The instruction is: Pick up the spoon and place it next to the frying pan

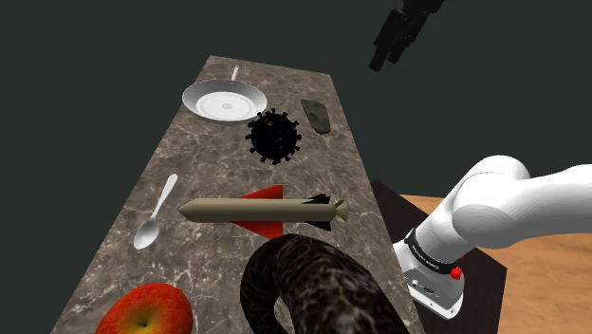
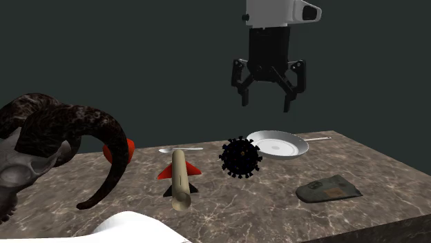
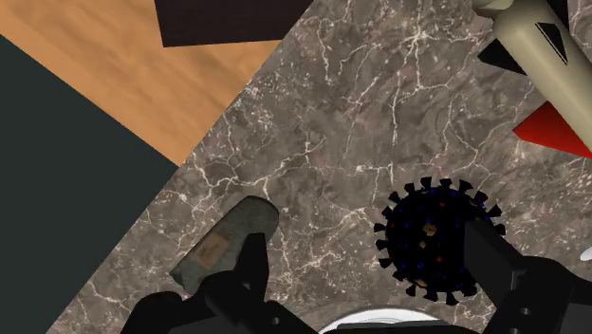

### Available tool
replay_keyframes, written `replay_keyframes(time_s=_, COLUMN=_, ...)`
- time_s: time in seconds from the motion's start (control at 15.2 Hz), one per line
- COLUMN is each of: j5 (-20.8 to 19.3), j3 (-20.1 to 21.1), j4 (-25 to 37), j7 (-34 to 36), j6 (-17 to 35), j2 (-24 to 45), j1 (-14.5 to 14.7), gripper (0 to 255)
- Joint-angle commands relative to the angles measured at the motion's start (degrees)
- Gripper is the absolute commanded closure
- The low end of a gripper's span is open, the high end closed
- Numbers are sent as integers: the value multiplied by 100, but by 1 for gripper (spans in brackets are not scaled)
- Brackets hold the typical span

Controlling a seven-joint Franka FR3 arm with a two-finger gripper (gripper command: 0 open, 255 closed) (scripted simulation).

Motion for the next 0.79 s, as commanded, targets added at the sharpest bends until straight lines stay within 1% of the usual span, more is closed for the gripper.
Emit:
replay_keyframes(time_s=0.0, j5=0, j3=0, j4=0, j7=0, j6=0, j2=0, j1=0, gripper=0)
replay_keyframes(time_s=0.4, j5=581, j3=721, j4=-451, j7=1186, j6=537, j2=183, j1=35, gripper=0)
replay_keyframes(time_s=0.73, j5=1041, j3=1344, j4=-602, j7=2150, j6=1072, j2=589, j1=62, gripper=0)
